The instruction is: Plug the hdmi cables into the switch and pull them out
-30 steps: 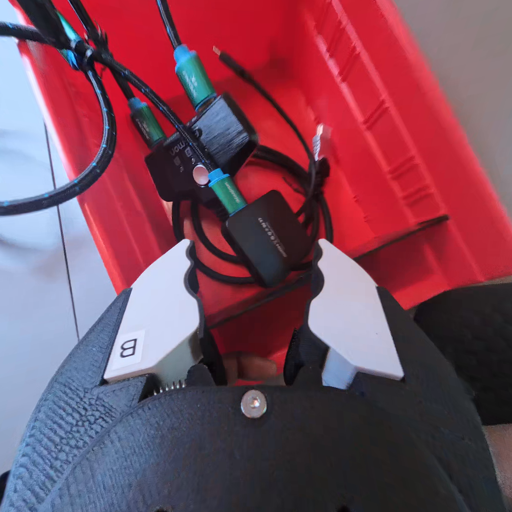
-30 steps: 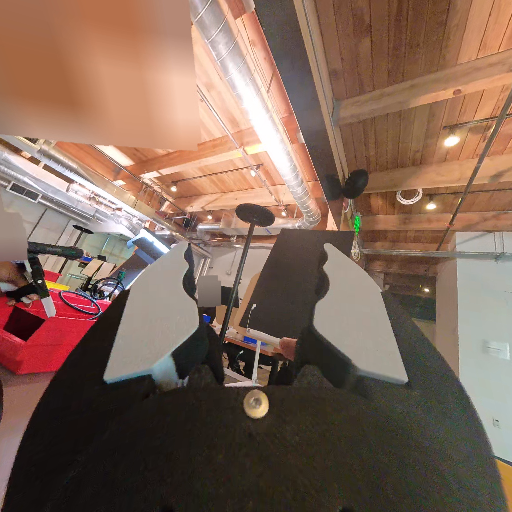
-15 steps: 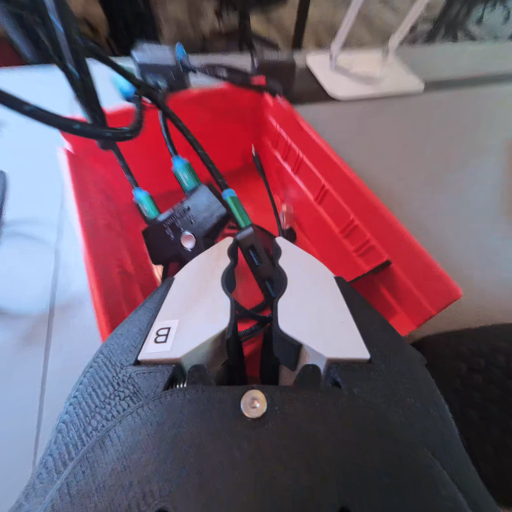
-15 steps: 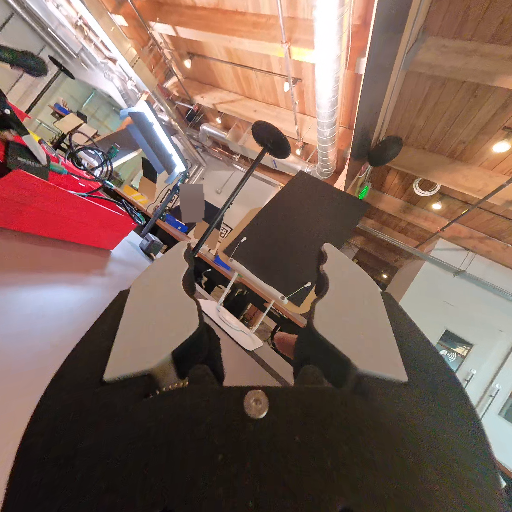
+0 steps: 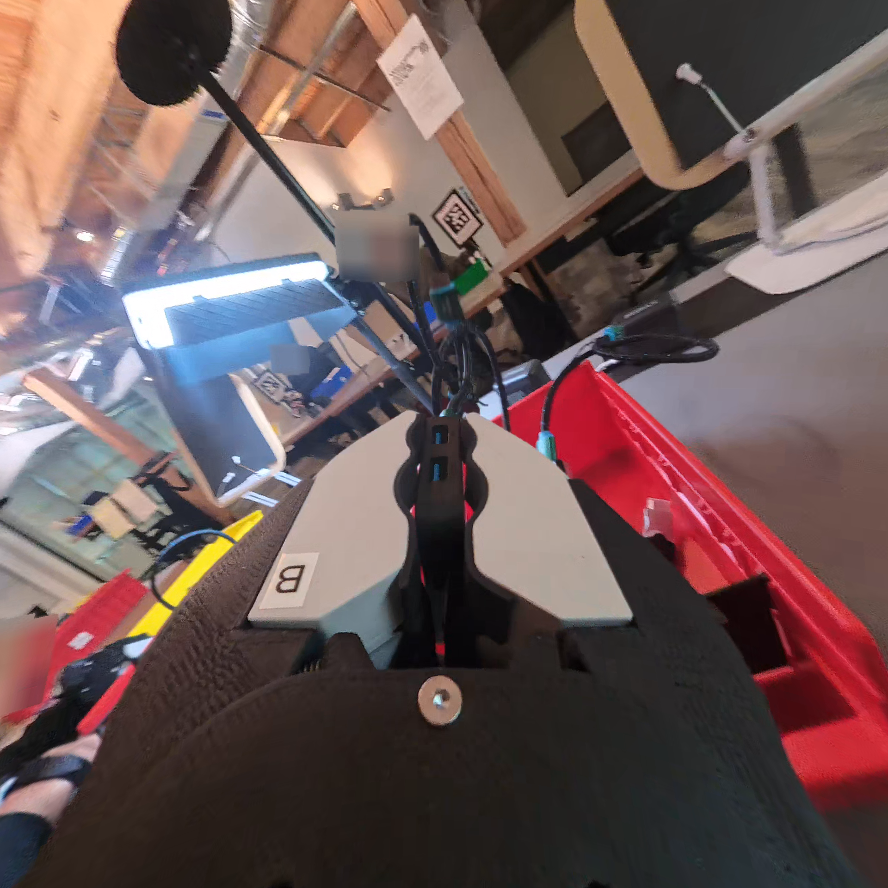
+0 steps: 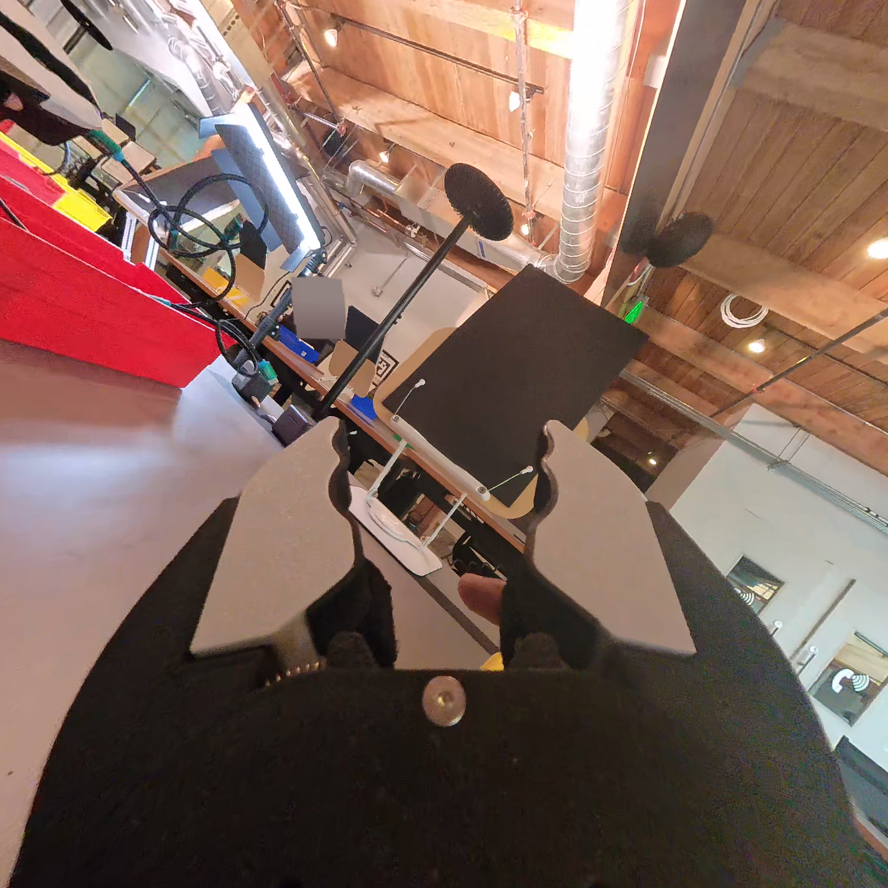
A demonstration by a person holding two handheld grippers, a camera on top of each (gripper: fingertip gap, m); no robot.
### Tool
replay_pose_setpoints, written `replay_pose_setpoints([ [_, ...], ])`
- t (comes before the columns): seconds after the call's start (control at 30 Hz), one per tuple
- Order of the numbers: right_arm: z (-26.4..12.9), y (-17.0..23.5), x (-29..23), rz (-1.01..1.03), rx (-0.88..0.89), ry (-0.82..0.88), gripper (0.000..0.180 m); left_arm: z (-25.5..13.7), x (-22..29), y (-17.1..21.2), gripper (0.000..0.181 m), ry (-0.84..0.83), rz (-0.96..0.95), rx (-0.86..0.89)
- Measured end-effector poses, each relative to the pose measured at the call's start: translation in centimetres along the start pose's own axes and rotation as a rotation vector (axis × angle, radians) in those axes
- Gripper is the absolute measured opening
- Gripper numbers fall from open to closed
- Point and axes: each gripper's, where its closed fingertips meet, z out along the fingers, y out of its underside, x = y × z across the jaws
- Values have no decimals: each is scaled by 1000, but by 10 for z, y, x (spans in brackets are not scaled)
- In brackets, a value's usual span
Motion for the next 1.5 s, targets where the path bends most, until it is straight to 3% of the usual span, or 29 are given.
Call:
replay_pose_setpoints([
  [0.1, 0, 2, 0, -19, -13, 2, 74, 1, -6, -6, 13, -64, 64, 11],
  [0.27, 0, 3, 0, -29, -21, 4, 74, -5, -11, -17, 14, -37, 85, 22],
  [0.43, 1, 5, 0, -39, -29, 7, 73, -17, -37, -39, 13, 203, -316, 78],
  [0.53, 1, 5, 1, -43, -34, 11, 73, -20, -52, -33, 13, 345, -363, -1],
  [0.7, 2, 8, 0, -55, -45, 13, 72, -23, -72, 5, 14, 372, -138, -293],
  [0.87, 2, 10, 0, -67, -58, 14, 72, -29, -95, 26, 13, 250, 172, -478],
  [0.97, 3, 11, 0, -82, -67, 16, 71, -34, -77, 33, 13, 355, 271, -521],
  [1.1, 3, 14, -1, -99, -82, 12, 71, -35, -62, 38, 13, 509, 99, -499],
  [1.23, 4, 15, -1, -109, -87, 12, 70, -25, -99, 23, 13, 470, -251, -331],
  [1.37, 4, 16, -1, -109, -91, 13, 70, -26, -141, 3, 13, 418, -458, -149],
  [1.5, 4, 15, -1, -115, -90, 16, 70, -36, -146, -11, 13, 584, -731, -60],
])
